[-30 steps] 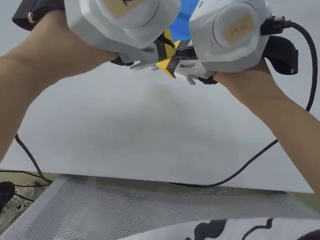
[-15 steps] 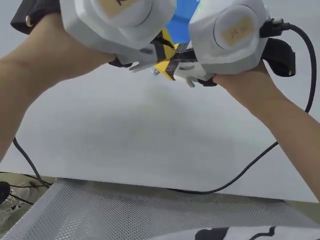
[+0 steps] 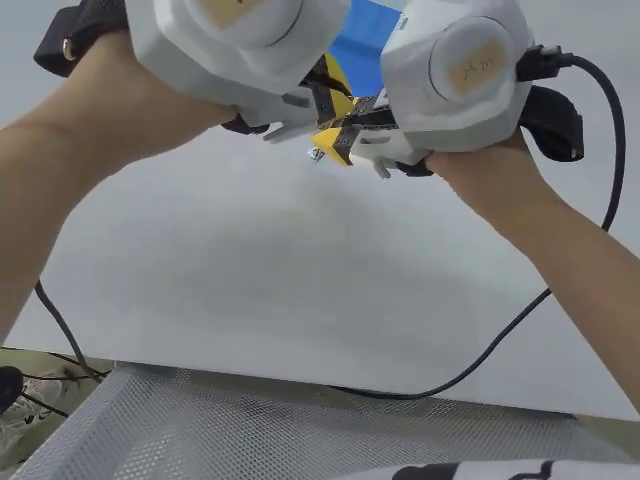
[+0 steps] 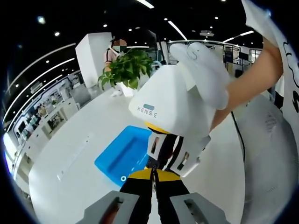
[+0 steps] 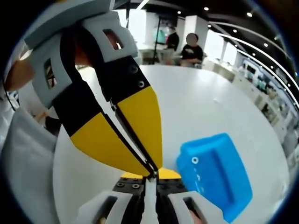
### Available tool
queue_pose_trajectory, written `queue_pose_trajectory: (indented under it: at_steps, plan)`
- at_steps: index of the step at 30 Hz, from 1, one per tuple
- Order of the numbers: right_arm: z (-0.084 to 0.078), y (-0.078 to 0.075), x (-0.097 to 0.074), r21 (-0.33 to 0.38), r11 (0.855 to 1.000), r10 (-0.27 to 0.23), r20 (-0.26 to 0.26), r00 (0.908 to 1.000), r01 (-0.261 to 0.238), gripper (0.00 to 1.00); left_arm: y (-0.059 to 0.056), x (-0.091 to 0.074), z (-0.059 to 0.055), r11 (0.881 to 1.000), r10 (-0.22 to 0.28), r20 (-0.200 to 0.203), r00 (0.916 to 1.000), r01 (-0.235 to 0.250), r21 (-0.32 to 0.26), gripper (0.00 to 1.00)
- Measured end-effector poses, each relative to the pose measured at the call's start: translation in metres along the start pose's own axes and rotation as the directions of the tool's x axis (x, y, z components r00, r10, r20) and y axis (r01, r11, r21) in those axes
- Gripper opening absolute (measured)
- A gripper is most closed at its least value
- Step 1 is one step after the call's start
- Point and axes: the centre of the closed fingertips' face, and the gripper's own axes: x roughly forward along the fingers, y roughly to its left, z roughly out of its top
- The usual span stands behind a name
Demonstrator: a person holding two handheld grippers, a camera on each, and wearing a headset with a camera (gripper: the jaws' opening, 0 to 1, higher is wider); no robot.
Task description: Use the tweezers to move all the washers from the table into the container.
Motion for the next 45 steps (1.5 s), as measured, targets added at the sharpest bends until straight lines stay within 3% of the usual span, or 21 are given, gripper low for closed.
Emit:
queue_pose_trajectory:
  at_steps: [2,7,11,12,16,19,23,26,30,35,41,45]
  plan:
    - [0.001,-0.001,-0.001,0.001,1.0,-0.008,0.001,1.0,0.008,0.03,0.0,-0.002,0.001,1.0,0.012,0.003,0.9999,-0.012,-0.001,0.0]
    - [0.009,-0.003,-0.011,0.016,1.0,-0.022,0.033,0.9992,0.022,0.03,0.004,-0.01,0.01,0.997,0.07,0.058,0.9959,-0.069,-0.026,0.0]
    - [0.014,-0.002,-0.018,0.019,0.999,-0.027,0.048,0.9985,0.026,0.03,0.003,-0.015,0.02,0.99,0.091,0.099,0.9909,-0.079,-0.12,0.0]
    - [0.015,-0.002,-0.021,0.02,0.999,-0.031,0.049,0.9983,0.03,0.03,0.005,-0.017,0.022,0.983,0.112,0.109,0.9877,-0.094,-0.157,0.0]
    - [0.016,-0.001,-0.032,0.021,0.999,-0.044,0.049,0.9978,0.043,0.03,0.004,-0.028,0.031,0.972,0.121,0.161,0.9796,-0.084,-0.222,0.11]
    - [0.019,0.001,-0.038,0.026,0.998,-0.054,0.062,0.9966,0.052,0.03,0.004,-0.035,0.032,0.964,0.125,0.172,0.9771,-0.079,-0.256,0.18]
    - [0.024,0.0,-0.053,0.023,0.997,-0.078,0.065,0.9948,0.076,0.03,0.002,-0.044,0.029,0.952,0.145,0.162,0.9761,-0.093,-0.291,0.36]
    - [0.028,-0.006,-0.064,0.024,0.995,-0.102,0.068,0.9925,0.1,0.03,-0.002,-0.052,0.026,0.949,0.15,0.16,0.9757,-0.097,-0.299,0.36]
    - [0.029,-0.018,-0.075,0.045,0.99,-0.134,0.07,0.9884,0.132,0.03,-0.009,-0.066,0.024,0.927,0.167,0.167,0.9718,-0.097,-0.363,0.49]
    - [0.026,-0.044,-0.086,0.128,0.976,-0.187,0.059,0.9806,0.178,0.03,-0.011,-0.081,0.018,0.91,0.22,0.142,0.9652,-0.151,-0.385,0.56]
    - [0.024,-0.062,-0.089,0.16,0.964,-0.219,0.04,0.9748,0.21,0.03,-0.012,-0.097,0.008,0.889,0.27,0.094,0.9583,-0.211,-0.405,0.76]
    - [0.013,-0.072,-0.079,0.162,0.963,-0.22,-0.001,0.9756,0.217,0.03,-0.014,-0.106,0.0,0.875,0.291,0.064,0.9547,-0.238,-0.422,0.85]
